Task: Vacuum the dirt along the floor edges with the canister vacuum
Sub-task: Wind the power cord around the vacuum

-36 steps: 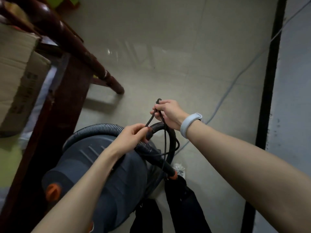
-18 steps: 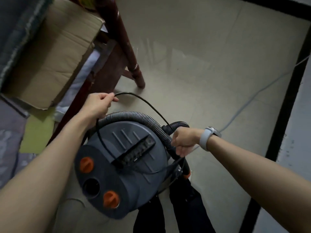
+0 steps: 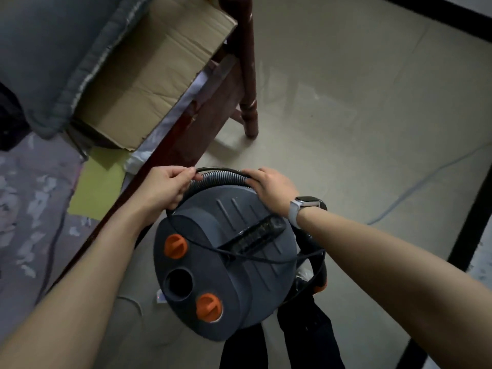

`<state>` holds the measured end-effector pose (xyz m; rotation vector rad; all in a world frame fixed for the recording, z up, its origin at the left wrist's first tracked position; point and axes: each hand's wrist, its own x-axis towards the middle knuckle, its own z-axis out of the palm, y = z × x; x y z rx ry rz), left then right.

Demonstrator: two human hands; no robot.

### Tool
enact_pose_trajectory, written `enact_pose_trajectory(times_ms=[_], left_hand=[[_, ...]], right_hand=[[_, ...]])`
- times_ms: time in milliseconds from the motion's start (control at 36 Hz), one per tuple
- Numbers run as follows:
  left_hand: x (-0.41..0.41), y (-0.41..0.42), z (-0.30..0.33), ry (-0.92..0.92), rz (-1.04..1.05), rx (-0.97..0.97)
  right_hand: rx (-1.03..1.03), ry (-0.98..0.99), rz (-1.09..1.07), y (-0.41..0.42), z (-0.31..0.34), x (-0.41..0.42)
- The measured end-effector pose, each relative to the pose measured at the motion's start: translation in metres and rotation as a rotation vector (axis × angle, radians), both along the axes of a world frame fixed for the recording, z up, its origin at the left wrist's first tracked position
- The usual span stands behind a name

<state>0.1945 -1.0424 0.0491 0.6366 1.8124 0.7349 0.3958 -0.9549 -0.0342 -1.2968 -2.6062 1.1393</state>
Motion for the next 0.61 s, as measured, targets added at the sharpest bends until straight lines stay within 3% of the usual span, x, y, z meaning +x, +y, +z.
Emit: enact_pose_trajectory(times_ms=[111,222,444,528,611], left_hand=[[0.002,-0.014,0.003,0.0,0.093,0.042],[0.01,-0.03,0.01,-0.246,0.224,0.004],[-0.008,-0.065,0.028,-0.545,0.327,-0.067],[-0.02,-0.078,0.036,-0.483,0.293,-0.062],[-0.033,-0.083,0.031,-0.223,0.326,-0.042]], right_hand=[[0.226,-0.021,-0.039,0.006,0.01,-0.015],[0.297,-0.15,-0.115,0.035,0.015,-0.02],[0.206,-0.264,-0.261,0.074,0.019,-0.024],[0.183,-0.317,-0.293,0.077,0.018,-0.022],[0.145,-0.311,-0.226,0.068,0.015,-0.028]])
